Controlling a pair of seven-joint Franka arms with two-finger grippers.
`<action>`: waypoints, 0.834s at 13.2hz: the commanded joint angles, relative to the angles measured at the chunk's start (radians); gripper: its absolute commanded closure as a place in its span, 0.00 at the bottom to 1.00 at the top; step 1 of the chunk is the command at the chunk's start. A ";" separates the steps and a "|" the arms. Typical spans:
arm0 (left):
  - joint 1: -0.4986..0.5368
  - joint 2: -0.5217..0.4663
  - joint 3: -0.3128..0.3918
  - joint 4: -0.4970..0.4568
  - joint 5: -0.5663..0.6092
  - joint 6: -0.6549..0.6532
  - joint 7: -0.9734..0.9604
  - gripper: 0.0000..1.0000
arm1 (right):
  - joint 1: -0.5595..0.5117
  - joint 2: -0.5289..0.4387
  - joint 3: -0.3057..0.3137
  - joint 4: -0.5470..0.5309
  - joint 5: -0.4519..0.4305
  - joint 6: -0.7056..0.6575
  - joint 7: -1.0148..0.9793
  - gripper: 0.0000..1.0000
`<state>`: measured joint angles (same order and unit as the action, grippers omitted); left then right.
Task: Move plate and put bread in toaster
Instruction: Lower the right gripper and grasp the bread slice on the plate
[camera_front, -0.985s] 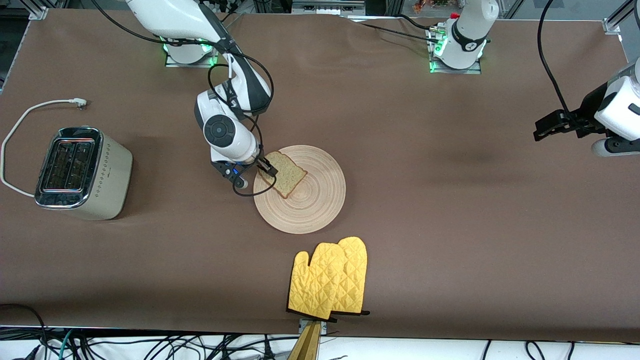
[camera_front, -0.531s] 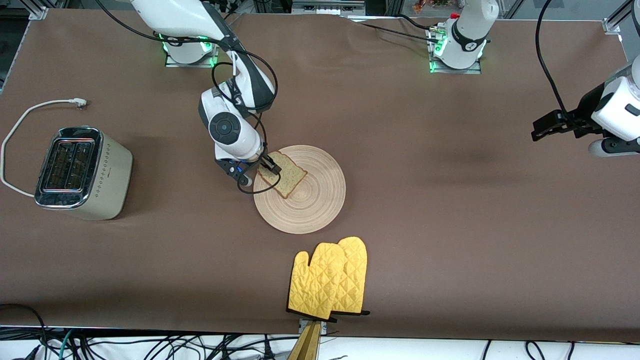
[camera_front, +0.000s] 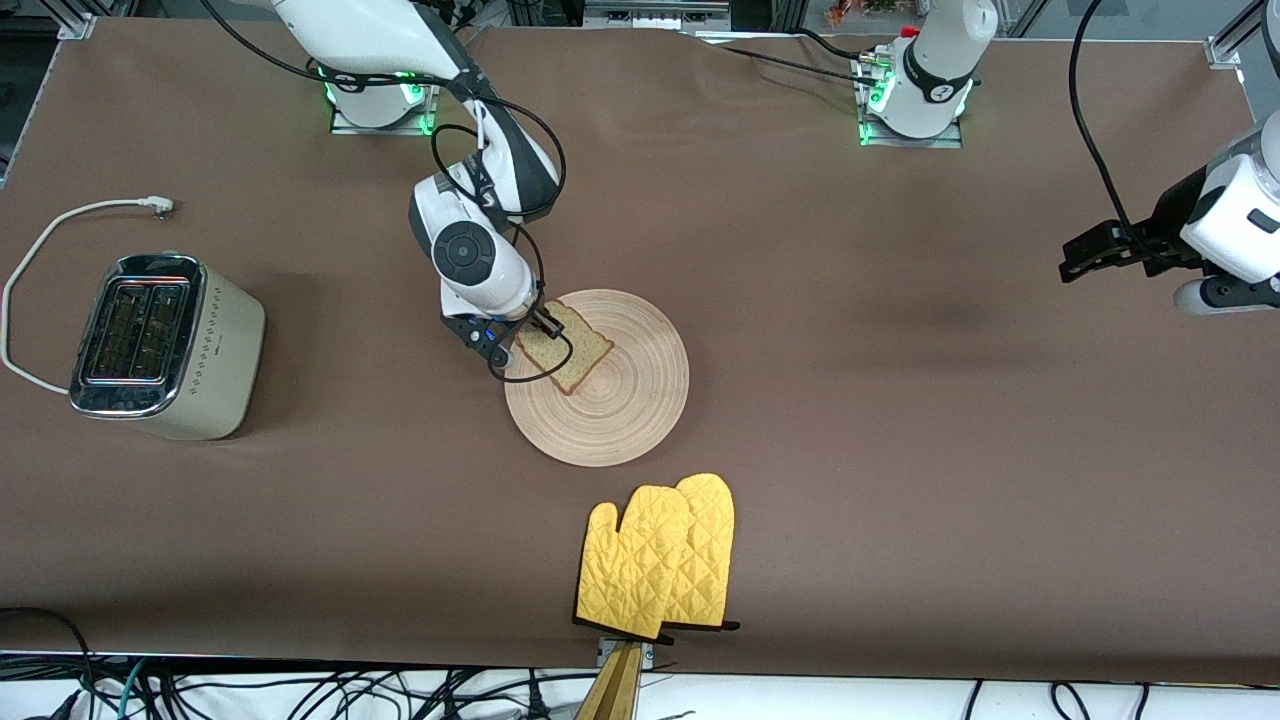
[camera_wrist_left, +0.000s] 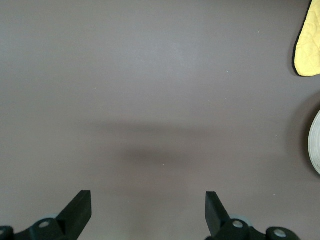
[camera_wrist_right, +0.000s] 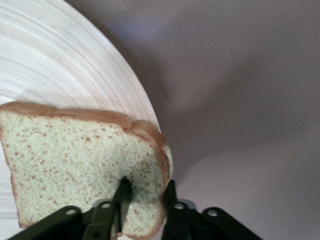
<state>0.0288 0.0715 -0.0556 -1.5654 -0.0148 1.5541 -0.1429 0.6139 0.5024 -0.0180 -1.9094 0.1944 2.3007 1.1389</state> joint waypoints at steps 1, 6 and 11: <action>0.003 0.007 -0.007 0.024 -0.022 -0.022 -0.009 0.00 | 0.021 0.014 -0.008 0.018 0.011 0.003 0.009 1.00; 0.003 0.005 -0.006 0.022 -0.022 -0.023 -0.007 0.00 | 0.014 0.011 -0.013 0.087 0.010 -0.018 -0.010 1.00; 0.003 0.005 -0.006 0.022 -0.022 -0.031 -0.007 0.00 | 0.007 0.001 -0.084 0.272 -0.007 -0.257 -0.098 1.00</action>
<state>0.0284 0.0716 -0.0574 -1.5654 -0.0150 1.5464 -0.1440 0.6207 0.5031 -0.0606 -1.7286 0.1903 2.1656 1.1018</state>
